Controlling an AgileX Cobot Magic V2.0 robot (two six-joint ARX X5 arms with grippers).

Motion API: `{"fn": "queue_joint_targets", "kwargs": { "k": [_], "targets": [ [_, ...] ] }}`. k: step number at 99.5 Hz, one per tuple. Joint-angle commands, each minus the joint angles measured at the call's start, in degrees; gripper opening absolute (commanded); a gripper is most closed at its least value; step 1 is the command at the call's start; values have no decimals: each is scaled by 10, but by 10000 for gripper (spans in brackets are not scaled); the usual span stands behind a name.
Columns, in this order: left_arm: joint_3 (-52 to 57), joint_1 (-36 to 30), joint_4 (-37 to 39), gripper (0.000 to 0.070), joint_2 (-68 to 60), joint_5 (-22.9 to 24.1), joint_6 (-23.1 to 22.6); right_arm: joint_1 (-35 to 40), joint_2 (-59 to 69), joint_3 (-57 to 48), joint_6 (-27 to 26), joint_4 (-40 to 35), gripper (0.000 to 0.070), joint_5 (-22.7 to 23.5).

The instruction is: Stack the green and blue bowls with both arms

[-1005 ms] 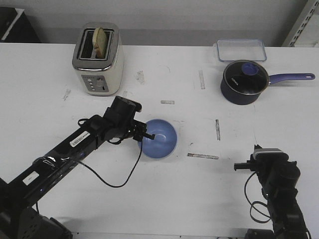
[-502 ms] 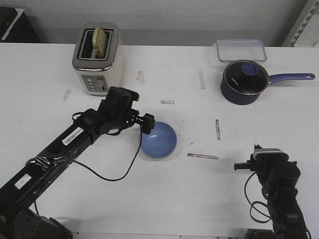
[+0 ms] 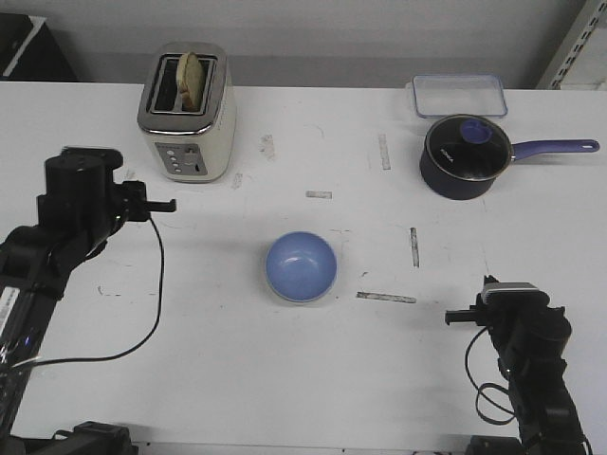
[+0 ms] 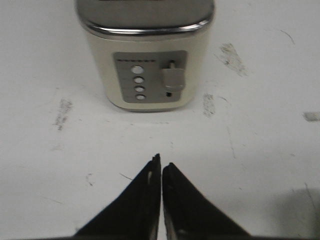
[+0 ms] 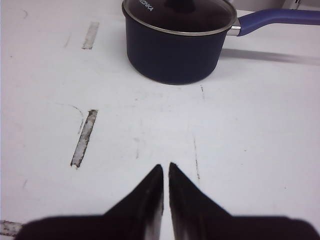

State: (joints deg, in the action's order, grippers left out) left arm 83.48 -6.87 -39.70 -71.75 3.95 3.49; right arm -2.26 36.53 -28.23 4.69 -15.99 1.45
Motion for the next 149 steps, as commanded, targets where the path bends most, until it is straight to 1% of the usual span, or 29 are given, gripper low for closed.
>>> {"fn": "queue_joint_targets", "kwargs": {
  "k": [1,15,31,41,54,66,76,106,149],
  "targets": [
    [-34,24,28,1,24,1,-11,0,3,1,3,6,8,0],
    [-166,68,106,1,118,1,-14,0,3,1,3,9,8,0],
    [-311,95,174,1,237,1,-44,0,3,1,0,15,8,0],
    [-373,101,199,1,295,1,-47,0,3,1,-2,18,8,0],
    [-445,104,247,1,358,1,-76,0,3,1,-2,22,8,0],
    [-495,104,279,1,389,1,-74,0,3,1,-2,23,8,0],
    [-512,104,278,1,394,1,-74,0,3,1,-2,23,8,0],
    [-512,104,280,2,402,1,-73,0,3,1,-1,26,9,0],
    [-512,104,280,1,451,1,-73,0,3,1,-2,45,9,0]
  ]
}}
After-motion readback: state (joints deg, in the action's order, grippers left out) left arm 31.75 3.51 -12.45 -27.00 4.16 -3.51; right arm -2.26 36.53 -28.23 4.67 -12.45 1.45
